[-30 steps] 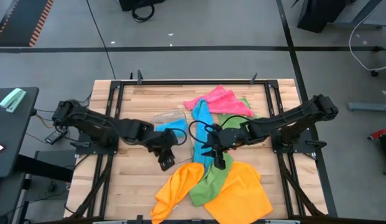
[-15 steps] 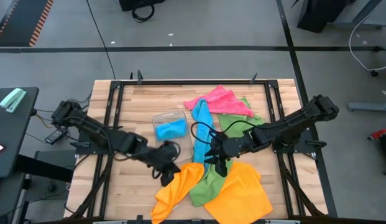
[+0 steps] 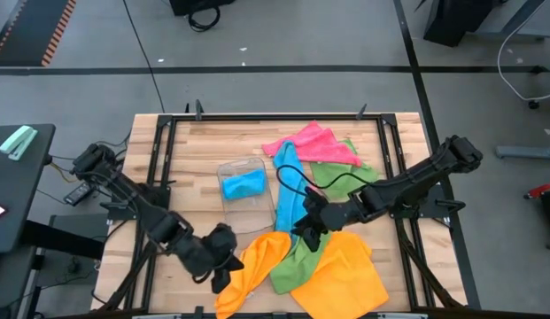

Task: Fold microfiber towels
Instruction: Fold the blue towel

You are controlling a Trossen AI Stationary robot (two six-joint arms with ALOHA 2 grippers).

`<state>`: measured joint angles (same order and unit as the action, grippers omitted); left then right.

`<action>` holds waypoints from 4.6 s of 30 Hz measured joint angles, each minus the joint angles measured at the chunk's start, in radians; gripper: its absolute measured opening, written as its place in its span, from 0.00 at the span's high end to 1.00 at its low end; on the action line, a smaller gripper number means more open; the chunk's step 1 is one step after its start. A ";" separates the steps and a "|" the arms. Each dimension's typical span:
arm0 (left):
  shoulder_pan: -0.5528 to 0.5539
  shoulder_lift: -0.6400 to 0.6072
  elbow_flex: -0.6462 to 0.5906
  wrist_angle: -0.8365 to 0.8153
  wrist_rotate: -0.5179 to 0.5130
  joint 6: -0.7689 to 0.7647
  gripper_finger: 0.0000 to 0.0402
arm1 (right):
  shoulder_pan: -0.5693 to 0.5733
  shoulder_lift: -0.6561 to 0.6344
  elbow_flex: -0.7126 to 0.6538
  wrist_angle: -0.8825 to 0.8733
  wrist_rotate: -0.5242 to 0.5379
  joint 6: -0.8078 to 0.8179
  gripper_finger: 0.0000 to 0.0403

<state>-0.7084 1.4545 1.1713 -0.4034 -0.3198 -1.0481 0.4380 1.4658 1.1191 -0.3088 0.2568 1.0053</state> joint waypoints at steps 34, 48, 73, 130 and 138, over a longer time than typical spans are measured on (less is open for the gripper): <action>-0.110 0.092 0.000 0.092 -0.120 -0.058 0.96 | 0.110 -0.001 0.000 0.055 0.216 0.143 0.64; -0.110 0.092 0.000 0.098 -0.017 0.047 0.93 | 0.115 -0.001 0.000 0.231 0.218 0.043 0.64; 0.096 0.091 0.000 0.100 -0.110 0.118 0.93 | -0.059 -0.120 0.000 -0.293 0.214 0.113 0.64; 0.659 -0.047 0.000 -0.031 0.397 0.537 0.96 | -0.924 0.373 -0.035 -0.111 -0.549 -0.426 0.64; 0.649 -0.047 0.000 -0.030 0.397 0.535 0.94 | -0.926 0.372 -0.050 -0.057 -0.571 -0.448 0.65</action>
<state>-0.0589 1.4078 1.1713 -0.4335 0.0772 -0.5128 -0.4881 1.8381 1.0687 -0.3657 -0.3145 0.5575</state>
